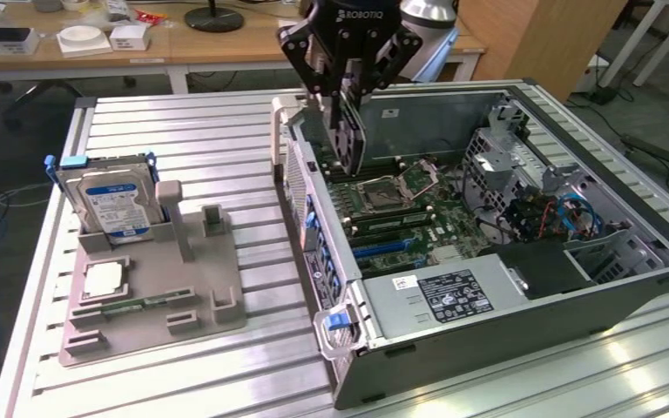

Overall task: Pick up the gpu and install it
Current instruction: 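Pick up the gpu and move the gpu toward the slot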

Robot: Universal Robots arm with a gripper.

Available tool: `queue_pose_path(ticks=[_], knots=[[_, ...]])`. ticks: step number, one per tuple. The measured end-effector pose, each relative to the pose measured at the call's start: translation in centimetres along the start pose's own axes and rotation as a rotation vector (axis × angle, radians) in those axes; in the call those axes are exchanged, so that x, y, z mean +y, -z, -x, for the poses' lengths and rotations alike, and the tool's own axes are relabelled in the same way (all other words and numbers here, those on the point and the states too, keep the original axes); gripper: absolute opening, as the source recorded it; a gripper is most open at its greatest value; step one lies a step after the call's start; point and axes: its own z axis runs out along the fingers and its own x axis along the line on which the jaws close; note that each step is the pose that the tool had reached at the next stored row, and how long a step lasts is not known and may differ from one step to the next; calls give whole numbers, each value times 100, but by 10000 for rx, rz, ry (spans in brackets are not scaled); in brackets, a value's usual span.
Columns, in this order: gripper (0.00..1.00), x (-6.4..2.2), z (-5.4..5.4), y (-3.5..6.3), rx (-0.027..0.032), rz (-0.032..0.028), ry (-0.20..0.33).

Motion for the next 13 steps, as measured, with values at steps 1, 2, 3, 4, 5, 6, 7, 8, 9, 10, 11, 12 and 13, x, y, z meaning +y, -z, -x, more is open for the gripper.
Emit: queue_pose_path(ticks=[1,2,3,4,5,6,7,8,9,10,11,12,13], knots=[[26,0,9,0,0,0,1],[26,0,17,0,0,1,2],[26,0,25,0,1,1,2],[26,-1,33,0,0,0,3],[26,-1,41,0,0,0,4],[26,-1,49,0,0,1,5],[26,-1,57,-1,0,1,5],[26,-1,67,0,1,0,6],[26,-1,76,-1,0,1,6],[26,-1,86,0,0,0,7],[26,-1,95,-1,0,1,8],[26,-1,104,-1,0,0,9],[26,-2,113,-1,0,1,9]])
